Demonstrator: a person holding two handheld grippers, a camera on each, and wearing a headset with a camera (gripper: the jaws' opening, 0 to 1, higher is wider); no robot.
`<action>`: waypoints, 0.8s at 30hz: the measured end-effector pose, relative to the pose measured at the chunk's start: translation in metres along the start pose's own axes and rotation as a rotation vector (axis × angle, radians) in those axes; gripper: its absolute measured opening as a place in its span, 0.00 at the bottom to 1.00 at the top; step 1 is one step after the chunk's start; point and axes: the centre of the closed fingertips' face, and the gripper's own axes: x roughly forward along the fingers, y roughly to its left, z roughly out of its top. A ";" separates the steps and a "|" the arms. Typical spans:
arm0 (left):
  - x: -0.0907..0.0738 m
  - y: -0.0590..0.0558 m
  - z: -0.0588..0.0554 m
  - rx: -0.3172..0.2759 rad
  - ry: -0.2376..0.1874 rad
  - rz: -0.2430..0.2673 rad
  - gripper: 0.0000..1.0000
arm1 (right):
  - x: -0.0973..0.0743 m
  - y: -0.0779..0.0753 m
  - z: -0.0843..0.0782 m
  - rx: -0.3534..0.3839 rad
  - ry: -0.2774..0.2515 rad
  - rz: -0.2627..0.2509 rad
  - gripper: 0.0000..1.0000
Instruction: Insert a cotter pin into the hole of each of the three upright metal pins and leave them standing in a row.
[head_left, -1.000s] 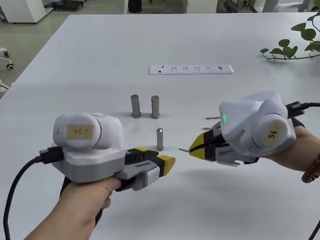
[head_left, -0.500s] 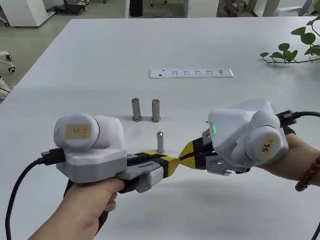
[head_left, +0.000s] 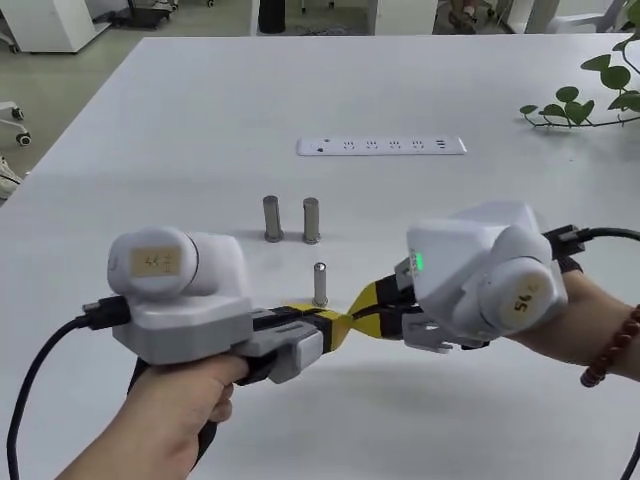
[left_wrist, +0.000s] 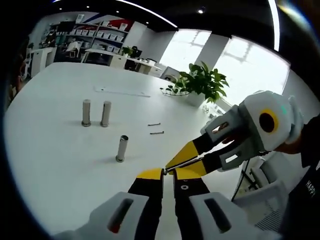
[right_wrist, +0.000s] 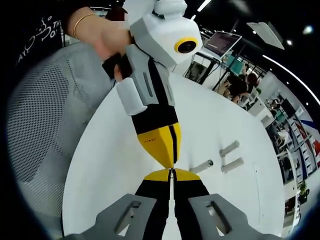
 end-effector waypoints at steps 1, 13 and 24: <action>0.000 0.000 0.000 -0.008 -0.003 -0.001 0.04 | 0.000 0.000 0.001 -0.001 -0.001 -0.002 0.00; -0.002 0.007 0.000 -0.068 -0.017 0.005 0.00 | 0.001 -0.002 0.005 -0.010 -0.008 -0.008 0.00; -0.004 0.006 -0.005 -0.052 -0.004 -0.013 0.00 | 0.004 0.002 0.005 0.040 -0.006 0.016 0.00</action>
